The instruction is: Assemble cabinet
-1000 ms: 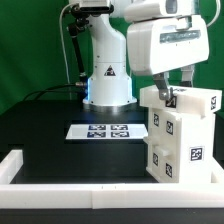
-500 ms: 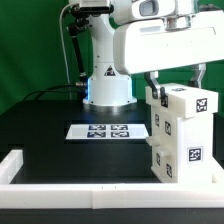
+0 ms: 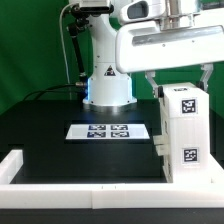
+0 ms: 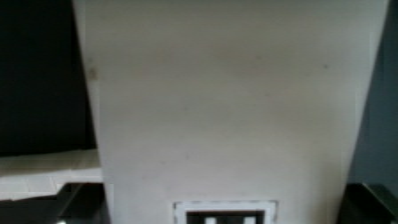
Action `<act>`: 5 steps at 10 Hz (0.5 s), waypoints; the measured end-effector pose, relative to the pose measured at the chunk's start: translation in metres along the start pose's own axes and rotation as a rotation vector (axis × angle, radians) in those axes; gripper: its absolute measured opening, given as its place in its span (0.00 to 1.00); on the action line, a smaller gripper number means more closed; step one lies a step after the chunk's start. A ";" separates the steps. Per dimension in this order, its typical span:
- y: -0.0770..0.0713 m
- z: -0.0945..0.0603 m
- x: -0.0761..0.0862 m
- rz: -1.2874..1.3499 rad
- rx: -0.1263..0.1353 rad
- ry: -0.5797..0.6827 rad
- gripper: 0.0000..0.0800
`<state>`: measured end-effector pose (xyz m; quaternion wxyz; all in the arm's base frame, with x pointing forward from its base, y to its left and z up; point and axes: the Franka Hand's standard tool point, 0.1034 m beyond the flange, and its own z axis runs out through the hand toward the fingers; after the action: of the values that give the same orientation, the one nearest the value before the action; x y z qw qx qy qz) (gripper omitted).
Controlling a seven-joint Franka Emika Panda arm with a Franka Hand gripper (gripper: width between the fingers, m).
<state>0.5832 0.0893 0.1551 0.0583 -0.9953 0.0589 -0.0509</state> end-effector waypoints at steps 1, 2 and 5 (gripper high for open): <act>0.000 0.000 0.000 0.051 0.000 0.000 0.70; -0.001 -0.001 0.000 0.125 0.001 0.001 0.70; -0.001 -0.001 0.000 0.141 0.000 0.002 0.70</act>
Offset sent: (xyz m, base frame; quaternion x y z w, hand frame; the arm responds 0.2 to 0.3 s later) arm -0.0017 -0.0027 0.0005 -0.0064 -0.0086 -0.0199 0.9997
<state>0.5834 0.0901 0.1566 0.0615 -0.9886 0.1289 -0.0475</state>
